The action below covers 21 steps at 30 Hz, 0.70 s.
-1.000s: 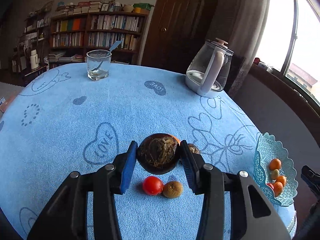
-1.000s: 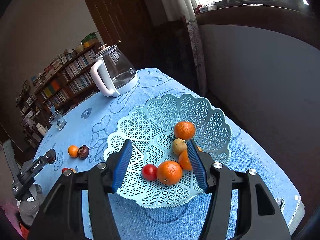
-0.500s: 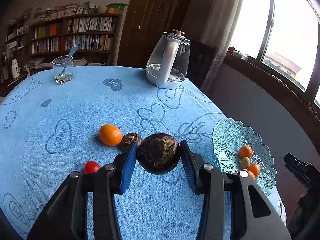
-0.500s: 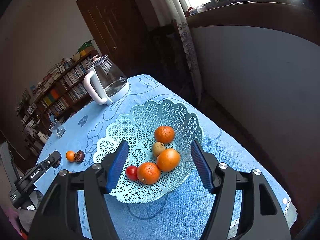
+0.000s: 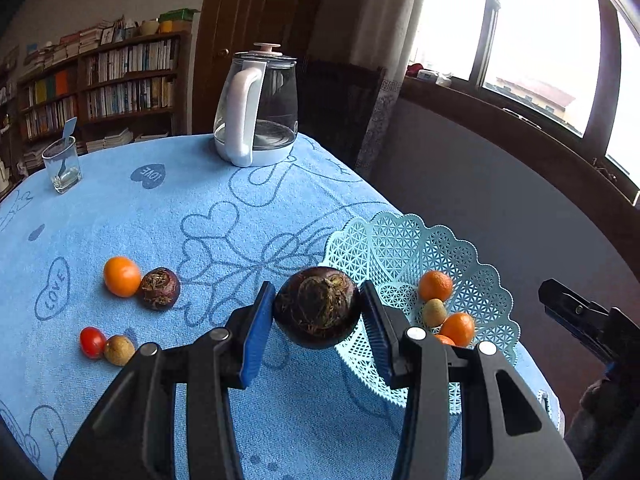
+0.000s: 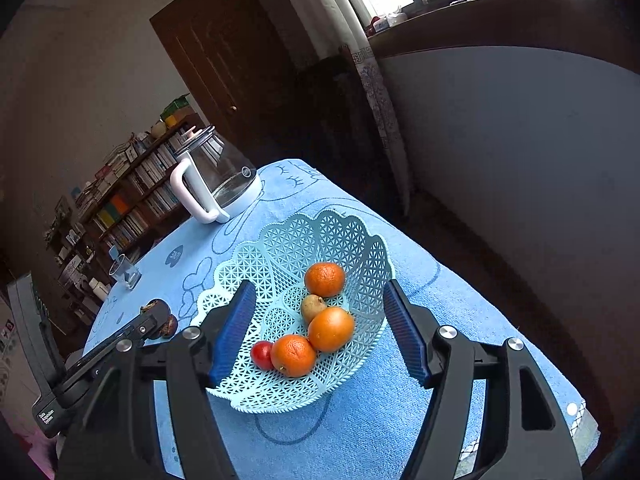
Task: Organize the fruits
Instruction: 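Lower the brown tuber into the blue basket and open the left gripper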
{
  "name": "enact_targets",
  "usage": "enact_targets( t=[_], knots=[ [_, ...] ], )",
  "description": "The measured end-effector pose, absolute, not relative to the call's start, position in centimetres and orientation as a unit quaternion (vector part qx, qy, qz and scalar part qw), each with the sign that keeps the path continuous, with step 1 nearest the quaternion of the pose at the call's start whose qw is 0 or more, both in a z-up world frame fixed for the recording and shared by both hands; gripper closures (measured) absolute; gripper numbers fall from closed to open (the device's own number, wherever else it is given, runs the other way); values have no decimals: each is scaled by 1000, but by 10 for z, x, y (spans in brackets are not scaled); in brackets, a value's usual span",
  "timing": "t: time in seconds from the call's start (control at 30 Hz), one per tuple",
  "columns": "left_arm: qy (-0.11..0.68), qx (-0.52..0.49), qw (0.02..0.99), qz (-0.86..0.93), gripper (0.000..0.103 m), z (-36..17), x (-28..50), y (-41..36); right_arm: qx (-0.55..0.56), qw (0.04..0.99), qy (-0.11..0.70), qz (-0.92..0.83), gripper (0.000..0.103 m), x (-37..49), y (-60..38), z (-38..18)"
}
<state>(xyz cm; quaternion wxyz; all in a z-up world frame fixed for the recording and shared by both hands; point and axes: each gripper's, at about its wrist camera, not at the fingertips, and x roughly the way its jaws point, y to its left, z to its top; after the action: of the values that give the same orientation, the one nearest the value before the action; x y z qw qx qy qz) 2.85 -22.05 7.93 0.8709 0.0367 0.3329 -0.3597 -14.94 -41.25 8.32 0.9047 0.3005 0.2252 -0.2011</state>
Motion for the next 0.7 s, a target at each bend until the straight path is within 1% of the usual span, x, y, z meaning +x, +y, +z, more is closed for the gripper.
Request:
enact_targets(
  t=[0.27, 0.6, 0.67, 0.7],
  knots=[
    [342, 50, 859, -377, 59, 71, 24, -249, 313, 902, 215, -205, 35, -156, -423, 86],
    [348, 61, 850, -391, 59, 65, 20, -267, 318, 902, 210, -204, 35, -160, -425, 88],
    [349, 53, 849, -392, 55, 64, 21, -266, 318, 902, 210, -204, 35, -160, -425, 88],
    [349, 48, 850, -391, 48, 65, 22, -264, 319, 902, 210, -204, 35, -160, -425, 88]
  ],
)
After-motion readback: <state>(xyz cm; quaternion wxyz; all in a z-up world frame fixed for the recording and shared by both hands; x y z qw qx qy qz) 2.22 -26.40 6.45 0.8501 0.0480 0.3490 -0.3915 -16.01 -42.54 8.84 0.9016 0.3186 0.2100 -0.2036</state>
